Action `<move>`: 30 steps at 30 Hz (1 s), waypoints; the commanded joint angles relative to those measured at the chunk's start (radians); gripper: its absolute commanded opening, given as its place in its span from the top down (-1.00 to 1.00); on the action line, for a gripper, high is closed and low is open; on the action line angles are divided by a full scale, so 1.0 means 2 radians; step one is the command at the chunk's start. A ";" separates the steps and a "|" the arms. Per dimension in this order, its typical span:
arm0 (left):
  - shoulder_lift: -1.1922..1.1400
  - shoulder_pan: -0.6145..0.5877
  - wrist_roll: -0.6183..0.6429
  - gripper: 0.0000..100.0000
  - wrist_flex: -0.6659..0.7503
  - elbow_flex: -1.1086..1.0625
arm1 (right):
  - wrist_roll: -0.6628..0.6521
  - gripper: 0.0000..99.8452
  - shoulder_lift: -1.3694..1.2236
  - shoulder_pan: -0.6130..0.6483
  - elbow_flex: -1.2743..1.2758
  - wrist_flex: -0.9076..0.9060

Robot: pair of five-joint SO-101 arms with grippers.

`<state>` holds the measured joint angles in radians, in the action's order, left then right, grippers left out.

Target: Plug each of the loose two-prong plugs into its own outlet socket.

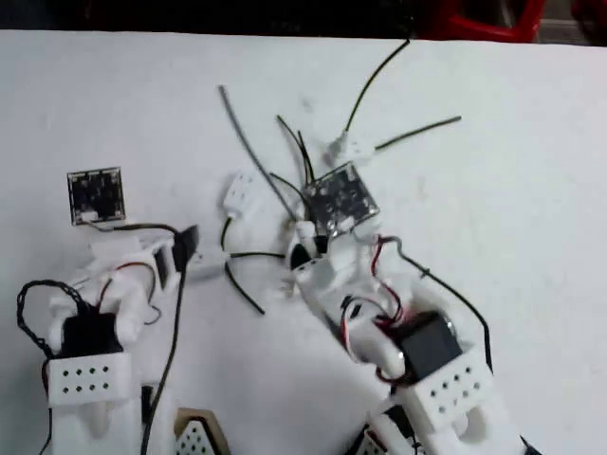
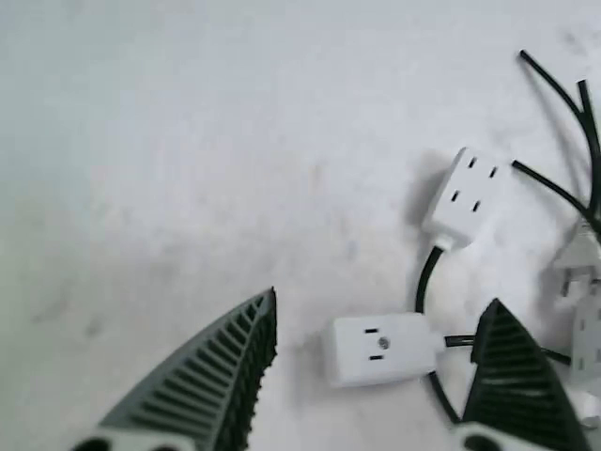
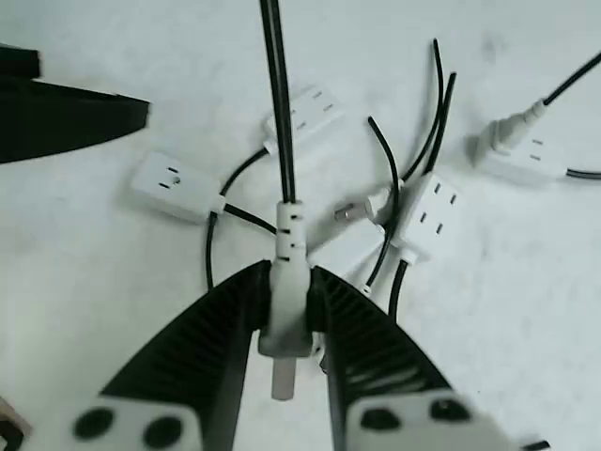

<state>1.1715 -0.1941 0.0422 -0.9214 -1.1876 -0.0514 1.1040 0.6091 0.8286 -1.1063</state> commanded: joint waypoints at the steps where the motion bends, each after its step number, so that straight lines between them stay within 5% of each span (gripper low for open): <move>1: 0.010 0.063 0.031 0.34 0.028 0.035 | 0.005 0.97 0.040 0.027 -0.002 0.008; 20: 0.010 0.260 0.027 0.34 -0.163 0.237 | 0.002 0.97 0.062 0.102 0.028 -0.007; 26: 0.007 0.265 -0.011 0.34 -0.163 0.236 | 0.002 0.97 0.066 0.102 0.040 -0.003; 30: 0.006 0.214 -0.012 0.34 -0.163 0.236 | 0.002 0.97 0.066 0.102 0.039 -0.003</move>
<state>1.1715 0.3122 0.0315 -1.2451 -0.7733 -0.0499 1.2206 0.8055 0.9206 -1.1308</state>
